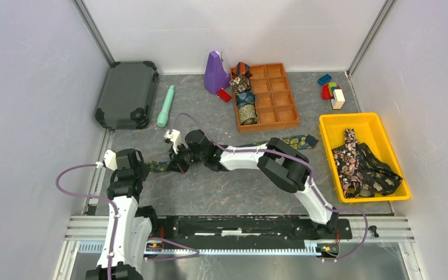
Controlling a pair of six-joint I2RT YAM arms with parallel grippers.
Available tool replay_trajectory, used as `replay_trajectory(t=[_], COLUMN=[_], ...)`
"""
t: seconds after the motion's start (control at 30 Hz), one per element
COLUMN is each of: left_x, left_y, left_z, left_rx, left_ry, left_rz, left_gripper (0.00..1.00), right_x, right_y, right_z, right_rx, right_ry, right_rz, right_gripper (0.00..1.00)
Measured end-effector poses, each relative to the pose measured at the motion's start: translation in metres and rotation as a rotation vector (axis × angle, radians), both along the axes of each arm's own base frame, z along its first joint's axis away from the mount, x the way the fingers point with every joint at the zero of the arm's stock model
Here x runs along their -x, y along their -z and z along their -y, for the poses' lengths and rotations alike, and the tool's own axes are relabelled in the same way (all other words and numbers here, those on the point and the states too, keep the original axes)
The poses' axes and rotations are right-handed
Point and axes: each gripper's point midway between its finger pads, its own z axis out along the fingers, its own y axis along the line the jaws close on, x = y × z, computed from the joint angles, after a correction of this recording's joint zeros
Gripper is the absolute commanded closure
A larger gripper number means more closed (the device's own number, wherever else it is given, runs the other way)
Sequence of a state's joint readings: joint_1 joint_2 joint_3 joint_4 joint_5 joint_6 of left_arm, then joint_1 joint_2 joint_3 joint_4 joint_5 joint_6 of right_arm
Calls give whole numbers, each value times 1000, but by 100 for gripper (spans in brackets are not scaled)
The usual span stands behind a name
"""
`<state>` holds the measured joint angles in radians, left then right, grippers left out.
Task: Roll the ties
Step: Roll the tie at the center of the board.
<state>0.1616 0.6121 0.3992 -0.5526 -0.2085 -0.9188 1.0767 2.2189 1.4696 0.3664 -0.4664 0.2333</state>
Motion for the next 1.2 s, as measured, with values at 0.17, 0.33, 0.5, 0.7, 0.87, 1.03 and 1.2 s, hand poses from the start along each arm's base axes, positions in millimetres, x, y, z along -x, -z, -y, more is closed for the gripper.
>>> replay_trajectory(t=[0.17,0.33,0.5,0.7,0.87,1.03,1.2], left_x=[0,0,0,0,0,-1,-1], left_y=[-1,-1,-1,1,0,-1,-2], left_z=[0,0,0,0,0,0,0], left_rx=[0,0,0,1,1,0,0], left_ry=[0,0,0,0,0,0,0], left_rz=[3,3,3,-6,-5,-1,0], left_gripper=[98,98,98,98,98,98,98], right_x=[-36,-60,-58,-55,-48,-44,-37], right_y=[-5,2,28,37,40,27,23], right_z=[-9,-29,-31,-25,-13,-17,-21], right_rx=[-18,-39,0,18,40,13,1], right_ry=[126,189,204,222,235,231,220], right_rz=[-22,-48,-90,-100,-110,-96,-96], right_gripper=[100,100,100,100,100,100,100])
